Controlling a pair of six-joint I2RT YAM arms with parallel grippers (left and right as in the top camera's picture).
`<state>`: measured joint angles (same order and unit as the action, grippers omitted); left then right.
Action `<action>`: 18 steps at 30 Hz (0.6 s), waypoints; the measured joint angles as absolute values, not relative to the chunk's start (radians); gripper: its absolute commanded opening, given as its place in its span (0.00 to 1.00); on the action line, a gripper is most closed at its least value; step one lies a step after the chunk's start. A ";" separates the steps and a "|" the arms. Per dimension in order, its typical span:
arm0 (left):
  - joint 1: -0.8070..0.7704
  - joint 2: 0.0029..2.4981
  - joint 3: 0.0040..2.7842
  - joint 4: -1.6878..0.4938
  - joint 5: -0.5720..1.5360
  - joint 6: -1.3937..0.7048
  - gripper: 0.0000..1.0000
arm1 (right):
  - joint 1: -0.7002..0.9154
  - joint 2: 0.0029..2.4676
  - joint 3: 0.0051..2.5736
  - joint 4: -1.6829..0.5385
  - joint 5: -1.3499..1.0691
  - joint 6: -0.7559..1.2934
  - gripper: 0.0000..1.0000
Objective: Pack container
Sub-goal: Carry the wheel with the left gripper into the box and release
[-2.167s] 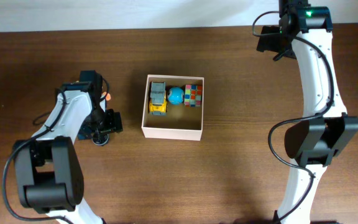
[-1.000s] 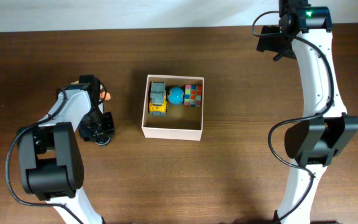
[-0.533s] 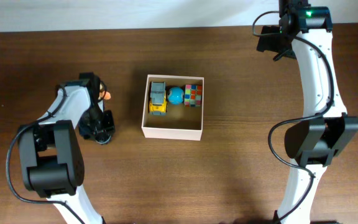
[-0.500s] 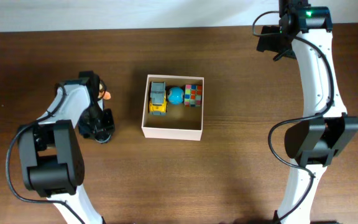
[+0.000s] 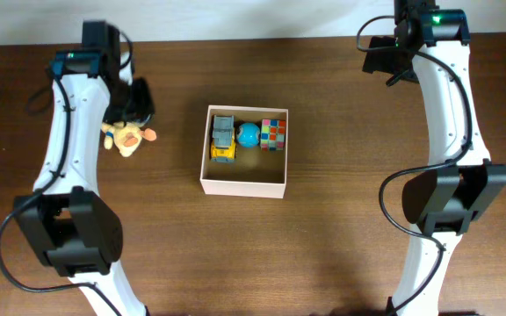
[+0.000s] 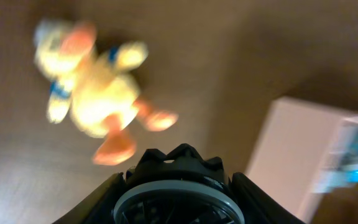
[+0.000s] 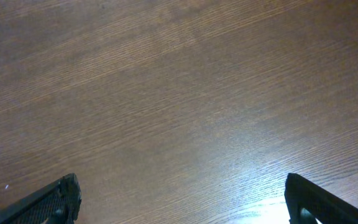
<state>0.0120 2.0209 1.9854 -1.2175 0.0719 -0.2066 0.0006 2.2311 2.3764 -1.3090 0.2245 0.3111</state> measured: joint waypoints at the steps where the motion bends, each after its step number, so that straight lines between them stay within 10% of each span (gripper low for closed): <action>1: -0.006 2.021 2.011 -1.212 0.081 -0.207 0.39 | 0.001 2.231 2.376 -1.309 0.224 0.311 0.99; 18: -0.414 2.021 2.059 -1.361 0.035 -0.124 0.38 | 0.001 2.231 2.376 -1.309 0.224 0.311 0.99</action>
